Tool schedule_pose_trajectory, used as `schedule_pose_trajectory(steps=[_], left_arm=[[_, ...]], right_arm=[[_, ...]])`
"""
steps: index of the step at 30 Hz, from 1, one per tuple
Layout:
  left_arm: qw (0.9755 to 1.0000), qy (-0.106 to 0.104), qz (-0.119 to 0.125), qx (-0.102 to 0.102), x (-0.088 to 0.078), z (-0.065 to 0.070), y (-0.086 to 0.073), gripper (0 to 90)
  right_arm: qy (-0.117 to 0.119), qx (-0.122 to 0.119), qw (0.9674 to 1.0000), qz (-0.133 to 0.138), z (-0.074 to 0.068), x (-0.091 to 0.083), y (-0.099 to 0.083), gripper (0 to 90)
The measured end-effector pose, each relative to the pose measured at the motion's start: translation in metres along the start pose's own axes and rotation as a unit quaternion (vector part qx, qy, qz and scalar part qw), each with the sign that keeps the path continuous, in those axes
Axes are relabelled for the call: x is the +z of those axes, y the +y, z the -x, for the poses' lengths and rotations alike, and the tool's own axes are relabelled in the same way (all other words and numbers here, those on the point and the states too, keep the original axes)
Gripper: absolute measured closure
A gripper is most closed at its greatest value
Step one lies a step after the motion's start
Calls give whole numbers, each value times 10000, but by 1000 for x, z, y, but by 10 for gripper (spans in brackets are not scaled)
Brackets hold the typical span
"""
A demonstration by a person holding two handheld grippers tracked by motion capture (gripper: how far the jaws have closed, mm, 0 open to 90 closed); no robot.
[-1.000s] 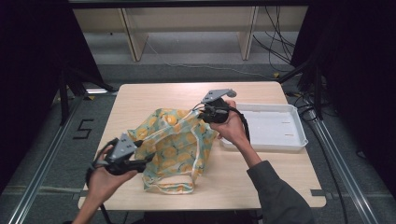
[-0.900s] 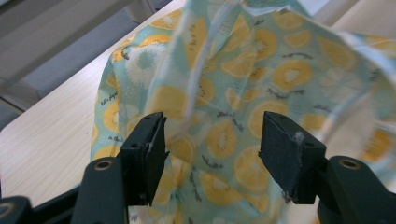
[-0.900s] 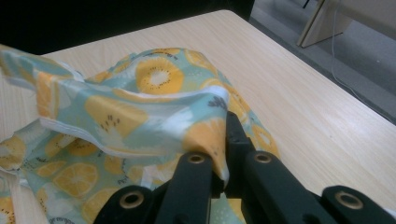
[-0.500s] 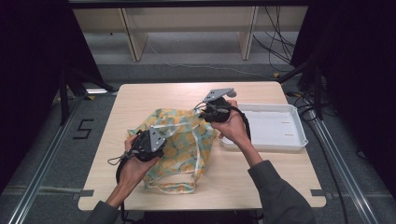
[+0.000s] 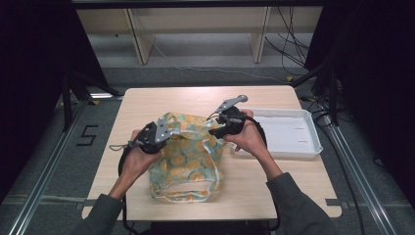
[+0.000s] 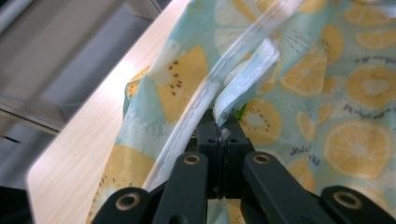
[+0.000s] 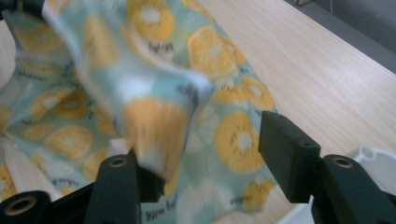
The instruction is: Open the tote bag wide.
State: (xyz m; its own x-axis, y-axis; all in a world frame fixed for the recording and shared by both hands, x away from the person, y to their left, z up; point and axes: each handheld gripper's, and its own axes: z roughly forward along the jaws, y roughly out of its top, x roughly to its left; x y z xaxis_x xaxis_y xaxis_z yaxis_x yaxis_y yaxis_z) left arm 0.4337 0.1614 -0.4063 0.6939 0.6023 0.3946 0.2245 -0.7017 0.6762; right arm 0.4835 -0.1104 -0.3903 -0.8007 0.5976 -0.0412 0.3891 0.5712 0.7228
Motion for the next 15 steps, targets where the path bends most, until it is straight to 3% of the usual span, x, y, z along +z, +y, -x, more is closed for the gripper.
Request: schedule_pose_trajectory(steps=[1, 2, 3, 6, 8, 12, 15], left_arm=[[10000, 0, 0, 0, 0, 0, 0, 891], [9998, -168, -14, -140, 1, -9, 6, 891], [9994, -259, -13, -239, 2, -15, 9, 891], [9991, -217, -171, -310, 4, -30, 18, 889], [9984, -271, -102, -488, 6, -38, 21, 890], [9963, -283, -157, -795, 10, -51, 24, 890], [9954, -308, -168, -887, 14, -56, 26, 890]], right_arm=[[0, 0, 10000, 0, 0, 0, 0, 447], [-69, -51, 10000, 27, -1, -1, -3, 428], [49, -75, 9999, -73, -5, -7, -7, 417], [177, -133, 9997, 89, -19, -20, -20, 409], [206, -207, 9994, 202, -27, -27, -26, 408], [-74, -495, 9979, 422, -47, -40, -25, 410], [-125, -683, 9955, 643, -61, -44, -18, 423]])
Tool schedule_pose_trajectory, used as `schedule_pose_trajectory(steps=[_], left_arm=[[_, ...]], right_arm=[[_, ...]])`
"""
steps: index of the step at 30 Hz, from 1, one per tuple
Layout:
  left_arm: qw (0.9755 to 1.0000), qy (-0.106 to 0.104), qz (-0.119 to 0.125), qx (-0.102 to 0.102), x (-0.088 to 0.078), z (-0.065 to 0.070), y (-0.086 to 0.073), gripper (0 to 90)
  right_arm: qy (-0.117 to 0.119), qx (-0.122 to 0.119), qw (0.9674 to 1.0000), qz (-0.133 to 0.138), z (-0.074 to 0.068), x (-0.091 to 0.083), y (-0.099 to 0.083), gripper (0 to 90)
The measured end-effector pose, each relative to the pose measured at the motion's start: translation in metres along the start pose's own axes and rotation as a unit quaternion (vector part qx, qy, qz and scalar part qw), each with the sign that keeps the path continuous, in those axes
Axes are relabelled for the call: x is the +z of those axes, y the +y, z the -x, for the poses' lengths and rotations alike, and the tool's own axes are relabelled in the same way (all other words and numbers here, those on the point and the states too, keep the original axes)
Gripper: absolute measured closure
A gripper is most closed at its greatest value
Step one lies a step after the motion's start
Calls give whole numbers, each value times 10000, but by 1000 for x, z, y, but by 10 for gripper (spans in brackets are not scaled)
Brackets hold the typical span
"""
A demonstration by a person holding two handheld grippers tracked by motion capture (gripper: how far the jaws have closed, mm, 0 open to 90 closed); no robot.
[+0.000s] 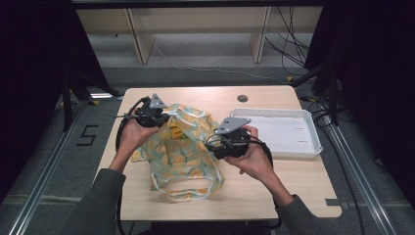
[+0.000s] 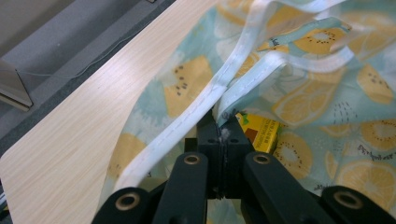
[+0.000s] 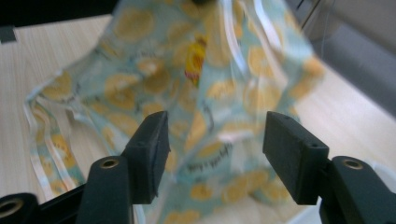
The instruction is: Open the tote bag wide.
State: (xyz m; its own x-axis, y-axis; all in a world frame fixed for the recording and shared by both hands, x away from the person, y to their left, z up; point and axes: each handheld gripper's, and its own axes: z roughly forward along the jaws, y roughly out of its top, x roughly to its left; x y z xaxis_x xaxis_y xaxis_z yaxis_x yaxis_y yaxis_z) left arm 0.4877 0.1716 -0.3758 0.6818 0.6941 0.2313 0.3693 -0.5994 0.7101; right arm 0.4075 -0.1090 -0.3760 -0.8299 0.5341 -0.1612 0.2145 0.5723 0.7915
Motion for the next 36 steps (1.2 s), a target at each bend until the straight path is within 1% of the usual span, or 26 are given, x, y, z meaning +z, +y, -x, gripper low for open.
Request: schedule_pose_trajectory(steps=[2, 3, 4, 5, 7, 8, 9, 11, 12, 13, 14, 15, 16, 17, 19, 20, 21, 23, 24, 25, 28, 31, 33, 34, 35, 36], left_arm=[[10000, -15, -18, -20, 2, -1, 0, 890], [10000, -22, -42, -1, 3, -2, 0, 890], [10000, -49, -13, -74, 4, -2, 0, 890], [10000, -30, -25, -54, 4, -2, 0, 890], [9999, -79, -50, -52, 4, -2, 0, 889], [9999, -79, -50, -52, 4, -2, 0, 889], [9999, -95, -53, -2, 4, -3, 1, 889], [9999, -89, -61, -98, 4, -2, 1, 888], [10000, -78, -30, -46, 5, -3, 1, 888], [9999, -87, -35, -36, 5, -3, 1, 887], [9999, -87, -35, -36, 5, -3, 1, 887], [9999, -105, -33, -36, 5, -3, 1, 887], [9999, -108, -20, -44, 5, -3, 0, 884], [9999, -85, -10, -56, 4, -4, 0, 884], [10000, -60, -20, -55, 2, -6, -1, 883], [9999, -40, 12, -118, 2, -7, -3, 883], [9999, -13, 23, -151, 2, -8, -4, 882], [9998, 91, -43, -184, 5, -13, -9, 881], [9994, 107, -42, -312, 7, -14, -12, 880], [9994, 107, -42, -312, 7, -14, -12, 879], [9987, 131, -151, -469, 22, -22, -24, 879], [9982, 131, -265, -526, 34, -27, -35, 879], [9969, 108, -328, -701, 42, -27, -41, 878], [9969, 108, -328, -701, 42, -27, -41, 877], [9969, 126, -356, -688, 48, -25, -45, 877], [9972, 138, -382, -631, 51, -25, -46, 876]], right_arm=[[-4, -96, 9999, 85, -9, 4, 4, 418], [70, -234, 9997, 77, -13, 10, 6, 405], [85, -274, 9996, 10, -16, 15, 6, 384], [61, -192, 9997, -114, -20, 21, 5, 372], [-32, -310, 9992, -233, -22, 38, 3, 349], [-32, -310, 9992, -233, -22, 38, 3, 349], [-13, -239, 9990, -378, -22, 46, 1, 345], [-210, -262, 9972, -671, -24, 71, -6, 300], [-254, -362, 9963, -734, -23, 76, -7, 292], [-342, -344, 9951, -861, -25, 81, -8, 299], [-342, -344, 9951, -861, -25, 81, -8, 299], [-433, -489, 9940, -873, -24, 88, -8, 327], [-624, -881, 9894, -976, -19, 98, -9, 629], [-655, -853, 9891, -1001, -18, 99, -9, 690], [-834, -817, 9877, -1039, -12, 101, -8, 876], [-860, -848, 9875, -1016, -6, 101, -6, 898], [-884, -804, 9877, -1008, 1, 100, -4, 900], [-872, -575, 9905, -893, 11, 97, -2, 900], [-936, -469, 9909, -842, 17, 96, 1, 900], [-982, -449, 9909, -807, 25, 95, 3, 900], [-1093, -276, 9913, -682, 46, 98, 7, 900], [-1137, -43, 9914, -651, 59, 104, 9, 900], [-1155, 7, 9910, -674, 63, 108, 9, 899], [-1155, 7, 9910, -674, 63, 108, 9, 899], [-1152, 60, 9901, -797, 65, 115, 8, 899], [-1176, 5, 9896, -831, 66, 117, 8, 899]])
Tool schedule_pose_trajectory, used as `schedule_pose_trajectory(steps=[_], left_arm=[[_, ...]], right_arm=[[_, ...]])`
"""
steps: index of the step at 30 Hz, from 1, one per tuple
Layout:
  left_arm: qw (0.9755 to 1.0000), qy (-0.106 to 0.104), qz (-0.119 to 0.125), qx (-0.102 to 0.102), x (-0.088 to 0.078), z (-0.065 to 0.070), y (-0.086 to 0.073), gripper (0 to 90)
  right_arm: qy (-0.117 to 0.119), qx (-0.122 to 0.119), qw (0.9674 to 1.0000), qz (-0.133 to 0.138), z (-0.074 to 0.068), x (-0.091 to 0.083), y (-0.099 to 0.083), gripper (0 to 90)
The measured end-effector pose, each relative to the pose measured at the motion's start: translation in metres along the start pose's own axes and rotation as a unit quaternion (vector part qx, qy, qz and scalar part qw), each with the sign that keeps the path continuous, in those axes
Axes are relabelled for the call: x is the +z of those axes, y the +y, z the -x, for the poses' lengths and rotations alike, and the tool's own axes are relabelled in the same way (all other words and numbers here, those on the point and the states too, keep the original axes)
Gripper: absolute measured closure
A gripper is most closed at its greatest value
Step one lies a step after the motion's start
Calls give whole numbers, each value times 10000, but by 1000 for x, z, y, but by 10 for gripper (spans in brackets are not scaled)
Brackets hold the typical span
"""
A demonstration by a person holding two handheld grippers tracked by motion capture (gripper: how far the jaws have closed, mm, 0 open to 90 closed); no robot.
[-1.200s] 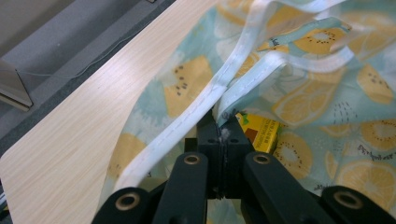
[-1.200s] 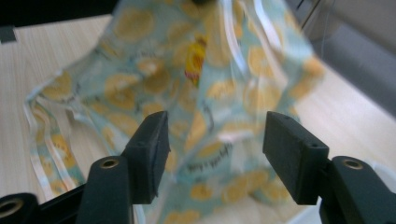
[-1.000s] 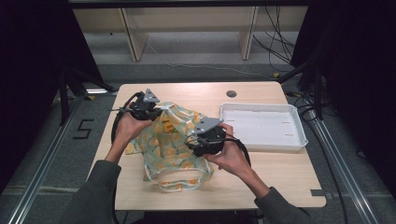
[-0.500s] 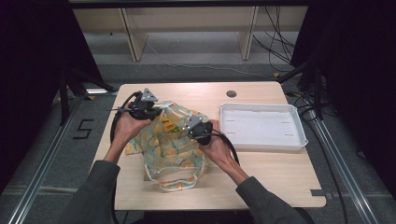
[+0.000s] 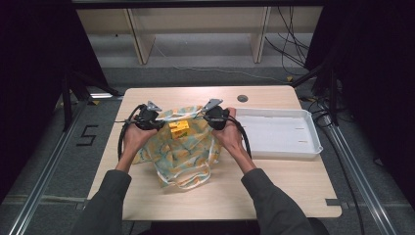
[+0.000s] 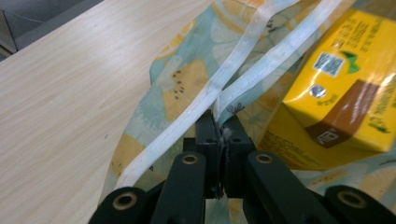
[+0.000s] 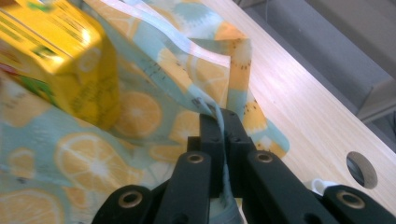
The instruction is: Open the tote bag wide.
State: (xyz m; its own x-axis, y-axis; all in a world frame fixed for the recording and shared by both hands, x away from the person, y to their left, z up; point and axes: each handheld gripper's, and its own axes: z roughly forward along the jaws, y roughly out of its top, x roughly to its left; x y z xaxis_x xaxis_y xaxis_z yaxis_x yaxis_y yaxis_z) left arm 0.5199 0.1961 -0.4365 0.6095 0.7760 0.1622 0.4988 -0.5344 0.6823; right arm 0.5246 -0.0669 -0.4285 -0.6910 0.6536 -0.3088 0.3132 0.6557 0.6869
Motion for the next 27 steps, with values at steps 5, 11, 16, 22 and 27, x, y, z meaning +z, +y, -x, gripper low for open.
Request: schedule_pose_trajectory(steps=[5, 11, 16, 22, 27], left_arm=[[9999, -63, -101, -90, 13, 6, -5, 865], [9994, -135, -293, -96, 25, 14, -15, 828], [9992, -196, -313, -150, 25, 16, -20, 728], [9995, -134, -77, -289, -2, 18, -27, 639], [9993, -269, 57, -271, -26, 19, -34, 674]], right_arm=[[-159, -43, 9993, -333, 2, 16, -6, 894], [16, -78, 9981, -603, -6, 18, -15, 875], [70, -134, 9974, -704, -11, 19, -19, 868], [157, -151, 9948, -998, -20, 26, -24, 874], [124, -174, 9939, -1081, -24, 28, -27, 874]])
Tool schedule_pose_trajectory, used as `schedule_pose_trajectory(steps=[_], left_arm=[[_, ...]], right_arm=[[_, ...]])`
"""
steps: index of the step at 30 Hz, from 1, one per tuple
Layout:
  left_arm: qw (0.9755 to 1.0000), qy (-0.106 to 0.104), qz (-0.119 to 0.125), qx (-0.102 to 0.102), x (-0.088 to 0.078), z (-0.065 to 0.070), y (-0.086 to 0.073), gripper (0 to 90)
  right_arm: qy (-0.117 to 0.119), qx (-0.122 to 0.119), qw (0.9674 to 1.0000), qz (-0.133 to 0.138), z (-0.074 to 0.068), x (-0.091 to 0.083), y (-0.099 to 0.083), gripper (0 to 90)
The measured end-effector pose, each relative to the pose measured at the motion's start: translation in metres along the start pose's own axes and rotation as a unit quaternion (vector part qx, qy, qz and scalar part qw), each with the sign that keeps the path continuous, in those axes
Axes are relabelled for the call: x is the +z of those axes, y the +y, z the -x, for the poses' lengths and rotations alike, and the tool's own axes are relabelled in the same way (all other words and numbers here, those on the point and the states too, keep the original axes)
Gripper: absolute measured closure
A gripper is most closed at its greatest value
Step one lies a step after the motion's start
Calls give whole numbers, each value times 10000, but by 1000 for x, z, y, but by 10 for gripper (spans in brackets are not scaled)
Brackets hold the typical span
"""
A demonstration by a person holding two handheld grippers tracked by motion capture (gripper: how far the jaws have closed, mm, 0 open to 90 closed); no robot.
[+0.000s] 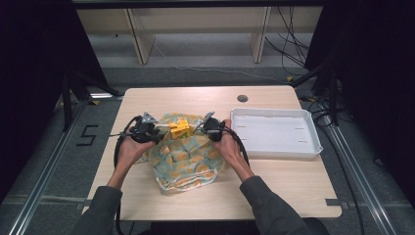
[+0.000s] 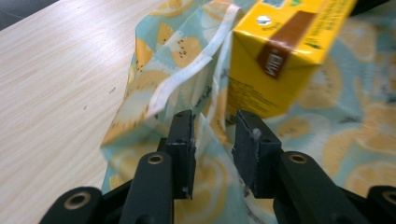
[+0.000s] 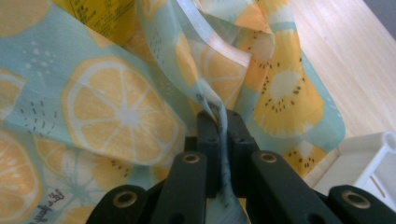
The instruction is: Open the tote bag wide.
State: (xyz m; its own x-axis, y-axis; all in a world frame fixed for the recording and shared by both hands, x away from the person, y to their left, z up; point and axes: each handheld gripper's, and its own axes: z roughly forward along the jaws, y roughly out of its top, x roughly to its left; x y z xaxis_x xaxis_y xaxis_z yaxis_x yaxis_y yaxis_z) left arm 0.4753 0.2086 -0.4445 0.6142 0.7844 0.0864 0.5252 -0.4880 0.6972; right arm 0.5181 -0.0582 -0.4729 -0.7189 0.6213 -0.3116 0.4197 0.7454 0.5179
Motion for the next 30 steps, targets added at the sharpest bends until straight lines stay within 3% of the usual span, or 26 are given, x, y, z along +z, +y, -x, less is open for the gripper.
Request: schedule_pose_trajectory(steps=[2, 6, 13, 15, 16, 17, 20, 23, 24, 26, 29, 30], left_arm=[[10000, -22, -49, 12, -2, -1, -5, 713], [9995, 34, -284, -134, 10, -7, -17, 841], [9974, 29, -605, -398, 31, -17, -38, 855], [9975, 43, -587, -393, 33, -15, -41, 852], [9973, 56, -673, -284, 32, -15, -42, 847], [9974, 55, -636, -336, 33, -14, -42, 838], [9979, 44, -580, -284, 27, -15, -41, 803], [9985, 29, -395, -388, 21, -14, -40, 711], [9988, 48, -266, -417, 16, -12, -39, 621], [9987, 140, -19, -493, 1, -8, -37, 517], [9990, 160, 186, -383, -18, 1, -35, 447], [9982, 170, 328, -473, -24, 5, -36, 406]], right_arm=[[25, 85, 10000, -30, -2, 2, -1, 874], [52, 26, 10000, -48, -3, 2, -1, 874], [146, 75, 9998, -144, -5, 6, -4, 872], [181, 73, 9997, -167, -6, 7, -5, 867], [183, 88, 9996, -183, -6, 8, -5, 866], [186, 63, 9996, -183, -7, 8, -6, 860], [183, 78, 9996, -211, -9, 10, -6, 839], [210, 114, 9995, -217, -10, 10, -6, 797], [239, 283, 9992, -146, -9, 8, -6, 712], [204, 375, 9991, -23, -6, 4, -6, 616], [217, 437, 9986, 213, -3, -4, -5, 526], [231, 448, 9982, 324, -2, -8, -5, 503]])
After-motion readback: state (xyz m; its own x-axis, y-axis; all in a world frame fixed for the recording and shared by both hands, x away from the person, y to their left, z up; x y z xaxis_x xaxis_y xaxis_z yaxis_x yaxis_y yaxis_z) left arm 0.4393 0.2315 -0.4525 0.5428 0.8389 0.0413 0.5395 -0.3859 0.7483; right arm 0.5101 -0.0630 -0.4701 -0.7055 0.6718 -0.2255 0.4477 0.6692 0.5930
